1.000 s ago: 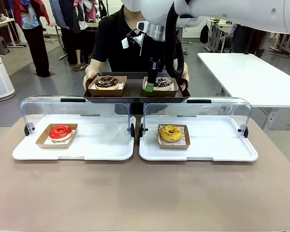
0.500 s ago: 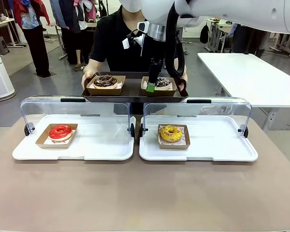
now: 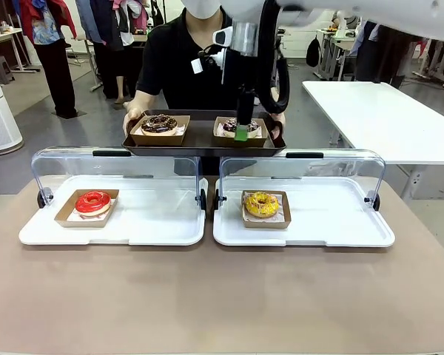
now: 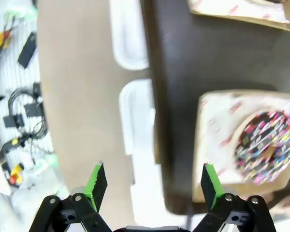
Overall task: Provide the desired donut to the person.
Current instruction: Place the picked Paper togo box onto the Handle tray extended by the person.
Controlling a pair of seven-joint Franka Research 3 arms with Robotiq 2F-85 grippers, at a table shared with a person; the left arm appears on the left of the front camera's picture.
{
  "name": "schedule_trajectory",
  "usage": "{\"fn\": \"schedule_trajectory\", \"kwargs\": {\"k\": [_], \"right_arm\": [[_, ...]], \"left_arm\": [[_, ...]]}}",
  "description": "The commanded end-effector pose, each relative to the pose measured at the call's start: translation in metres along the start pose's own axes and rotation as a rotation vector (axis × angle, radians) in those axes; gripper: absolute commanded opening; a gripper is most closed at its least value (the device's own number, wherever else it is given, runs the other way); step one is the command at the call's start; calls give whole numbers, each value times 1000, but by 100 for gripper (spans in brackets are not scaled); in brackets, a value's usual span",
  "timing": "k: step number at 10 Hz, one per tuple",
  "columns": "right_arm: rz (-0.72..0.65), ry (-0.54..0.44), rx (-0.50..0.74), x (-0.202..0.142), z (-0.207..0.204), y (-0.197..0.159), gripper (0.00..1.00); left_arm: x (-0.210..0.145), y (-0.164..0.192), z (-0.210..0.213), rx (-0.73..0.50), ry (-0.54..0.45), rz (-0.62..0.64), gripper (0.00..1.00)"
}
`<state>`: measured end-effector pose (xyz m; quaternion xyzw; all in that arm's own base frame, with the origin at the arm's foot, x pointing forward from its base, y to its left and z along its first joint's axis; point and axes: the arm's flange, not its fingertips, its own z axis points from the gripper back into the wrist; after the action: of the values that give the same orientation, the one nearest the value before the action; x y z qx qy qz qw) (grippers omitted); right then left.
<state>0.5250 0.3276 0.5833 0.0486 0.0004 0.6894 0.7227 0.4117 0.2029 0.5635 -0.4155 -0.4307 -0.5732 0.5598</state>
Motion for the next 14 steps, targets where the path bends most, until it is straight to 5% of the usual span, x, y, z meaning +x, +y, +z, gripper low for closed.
{"fn": "schedule_trajectory", "kwargs": {"k": [1,4,8,12,14], "right_arm": [[39,46,-4,-56,36,47,100],[-5,52,-86,-161,72,93,100],[24,0,-130,-274,42,88,100],[-27,-97,-137,-315,19,73,100],[-20,-33,-119,-313,22,72,100]], "left_arm": [[2,-1,2,-1,-9,-4,100],[2,-1,2,-1,-9,-4,100],[2,-1,2,-1,-9,-4,100],[2,-1,2,-1,-9,-4,100],[2,-1,2,-1,-9,-4,100]]}}
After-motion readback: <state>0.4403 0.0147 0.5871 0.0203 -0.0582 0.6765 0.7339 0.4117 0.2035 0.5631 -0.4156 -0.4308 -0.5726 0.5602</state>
